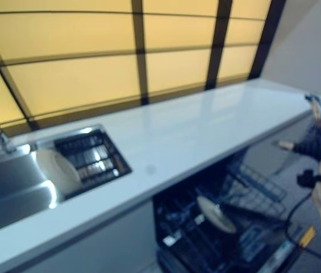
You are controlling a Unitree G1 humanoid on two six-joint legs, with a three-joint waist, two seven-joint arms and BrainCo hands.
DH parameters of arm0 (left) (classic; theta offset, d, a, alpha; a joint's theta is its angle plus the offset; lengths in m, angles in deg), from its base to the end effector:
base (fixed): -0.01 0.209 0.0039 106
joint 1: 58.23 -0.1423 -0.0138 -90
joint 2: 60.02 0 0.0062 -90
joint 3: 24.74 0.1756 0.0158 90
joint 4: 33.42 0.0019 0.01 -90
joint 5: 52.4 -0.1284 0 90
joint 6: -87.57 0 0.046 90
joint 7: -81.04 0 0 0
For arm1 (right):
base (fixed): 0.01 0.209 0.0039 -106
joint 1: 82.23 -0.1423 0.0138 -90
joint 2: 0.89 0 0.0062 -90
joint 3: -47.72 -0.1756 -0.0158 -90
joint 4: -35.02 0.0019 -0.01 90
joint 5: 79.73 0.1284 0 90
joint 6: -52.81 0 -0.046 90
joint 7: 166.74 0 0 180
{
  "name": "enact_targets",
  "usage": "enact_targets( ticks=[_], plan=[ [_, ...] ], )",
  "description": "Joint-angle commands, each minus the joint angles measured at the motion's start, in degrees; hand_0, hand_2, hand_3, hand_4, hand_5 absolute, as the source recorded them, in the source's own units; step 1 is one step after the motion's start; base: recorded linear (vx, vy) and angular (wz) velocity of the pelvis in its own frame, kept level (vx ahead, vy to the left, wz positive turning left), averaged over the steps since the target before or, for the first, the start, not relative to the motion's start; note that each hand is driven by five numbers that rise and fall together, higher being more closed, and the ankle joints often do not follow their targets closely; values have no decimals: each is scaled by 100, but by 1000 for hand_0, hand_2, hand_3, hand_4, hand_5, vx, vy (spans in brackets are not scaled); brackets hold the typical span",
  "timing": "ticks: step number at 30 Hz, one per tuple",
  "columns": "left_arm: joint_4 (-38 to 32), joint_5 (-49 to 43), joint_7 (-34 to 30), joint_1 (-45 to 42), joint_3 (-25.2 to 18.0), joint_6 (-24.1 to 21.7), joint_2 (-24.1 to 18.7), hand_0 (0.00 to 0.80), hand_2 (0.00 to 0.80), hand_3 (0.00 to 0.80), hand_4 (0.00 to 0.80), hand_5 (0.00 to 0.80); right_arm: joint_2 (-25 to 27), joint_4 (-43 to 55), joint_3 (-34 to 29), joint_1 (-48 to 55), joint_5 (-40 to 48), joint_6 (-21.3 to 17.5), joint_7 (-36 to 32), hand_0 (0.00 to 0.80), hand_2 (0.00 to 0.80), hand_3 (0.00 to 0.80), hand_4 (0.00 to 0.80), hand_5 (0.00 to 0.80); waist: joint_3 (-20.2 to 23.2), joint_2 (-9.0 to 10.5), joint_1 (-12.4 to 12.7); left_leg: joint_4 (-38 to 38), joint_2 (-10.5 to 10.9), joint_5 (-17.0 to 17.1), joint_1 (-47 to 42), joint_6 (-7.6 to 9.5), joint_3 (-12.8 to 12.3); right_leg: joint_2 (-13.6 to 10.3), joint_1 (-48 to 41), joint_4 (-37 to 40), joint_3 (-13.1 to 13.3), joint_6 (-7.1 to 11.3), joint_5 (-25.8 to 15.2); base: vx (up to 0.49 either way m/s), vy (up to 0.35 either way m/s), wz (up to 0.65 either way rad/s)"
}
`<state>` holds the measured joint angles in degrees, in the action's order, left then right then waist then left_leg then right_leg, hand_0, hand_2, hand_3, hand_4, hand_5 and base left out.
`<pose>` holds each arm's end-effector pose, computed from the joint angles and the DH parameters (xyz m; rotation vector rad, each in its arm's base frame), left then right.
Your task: Take plates into dishwasher
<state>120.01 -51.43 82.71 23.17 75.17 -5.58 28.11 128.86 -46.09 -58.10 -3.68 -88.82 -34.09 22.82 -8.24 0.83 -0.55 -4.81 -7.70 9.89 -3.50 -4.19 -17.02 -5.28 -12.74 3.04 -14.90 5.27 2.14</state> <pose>0.0370 0.2393 -0.0945 0.3590 1.2118 0.0545 0.2021 -0.2970 0.2308 -1.0733 -0.5115 -0.4407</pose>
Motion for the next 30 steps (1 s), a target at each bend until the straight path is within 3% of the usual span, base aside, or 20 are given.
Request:
enact_targets(
  ticks=[1,12,18,19,20,21,22,23,24,25,26,27,28,30],
  plan=[
    [252,234,26,451,144,-141,86,0,0,0,0,0,465,196,416,-950,365,-248,-220,0,0,0,0,0,17,146,213,94,-89,-225,109,-327,344,187,49,-115,-47,-72,-24,-6,38,2],
    [295,382,46,508,119,-55,44,0,0,0,0,0,471,-46,1629,-2504,778,-145,-491,0,0,0,0,0,135,219,582,99,194,-350,181,-197,602,82,-61,-116,-266,-88,46,32,84,17],
    [246,451,-9,569,9,-46,14,0,0,0,0,0,199,-211,1895,-2774,579,-136,-257,0,0,0,0,0,198,270,775,293,499,-636,163,120,729,-370,-16,-639,-383,135,142,64,165,22],
    [217,507,6,602,-13,-31,-3,0,0,0,0,0,138,-278,1922,-2781,553,-147,-200,0,0,0,0,0,195,273,791,344,589,-686,177,241,803,-577,110,-1055,-331,246,20,86,236,21],
    [213,510,9,615,-23,-16,-6,0,0,0,0,0,117,-305,1934,-2786,523,-158,-174,0,0,0,0,0,196,277,793,356,618,-692,184,274,821,-636,157,-1178,-312,278,-19,92,292,25],
    [194,535,55,679,-49,30,-21,0,0,0,0,0,49,-392,1957,-2803,485,-165,-100,0,0,0,0,0,206,261,796,372,742,-718,191,402,938,-895,360,-1830,-164,327,-412,59,209,23],
    [194,534,58,686,-49,36,-21,0,0,0,0,0,43,-399,1955,-2802,486,-165,-101,0,0,0,0,0,207,270,799,378,772,-725,199,426,943,-941,401,-1927,-134,346,-431,105,343,42],
    [205,524,97,752,-59,41,-52,0,0,0,0,0,-12,-492,1951,-2762,471,-180,-34,0,0,0,0,0,203,195,782,400,884,-768,168,567,1106,-1084,655,-2775,108,332,-887,98,287,55],
    [198,536,132,795,-53,53,-78,0,0,0,0,0,-27,-533,1962,-2746,483,-198,19,0,0,0,0,0,198,130,759,423,915,-805,143,641,1209,-1127,863,-3308,273,326,-1069,109,297,64],
    [195,552,148,810,-49,62,-83,0,0,0,0,0,-28,-544,1968,-2745,512,-217,33,0,0,0,0,0,198,123,755,434,934,-818,143,661,1232,-1148,939,-3437,325,331,-1106,98,219,79],
    [133,563,187,859,-47,120,-118,0,0,0,0,0,-7,-623,1990,-2756,557,-222,77,0,0,0,0,0,168,70,707,410,1001,-869,38,725,1373,-1137,1248,-4033,542,335,-1205,111,180,75],
    [83,579,204,901,-19,170,-143,0,0,0,0,0,25,-714,2021,-2818,598,-200,101,0,0,0,0,0,173,11,650,370,1011,-880,-18,740,1516,-963,1567,-4060,640,282,-1286,116,162,70],
    [75,609,225,911,-15,167,-147,0,0,0,0,0,34,-739,2036,-2843,617,-205,103,0,0,0,0,0,169,7,629,352,1022,-884,-39,740,1554,-939,1623,-4069,651,270,-1273,126,75,68],
    [-24,532,221,964,-19,262,-178,0,0,0,0,0,132,-950,2078,-3047,671,-89,37,0,0,0,0,0,167,55,538,228,1112,-908,-177,688,1744,-805,1885,-3353,623,181,-1094,179,-39,71]
  ],
)
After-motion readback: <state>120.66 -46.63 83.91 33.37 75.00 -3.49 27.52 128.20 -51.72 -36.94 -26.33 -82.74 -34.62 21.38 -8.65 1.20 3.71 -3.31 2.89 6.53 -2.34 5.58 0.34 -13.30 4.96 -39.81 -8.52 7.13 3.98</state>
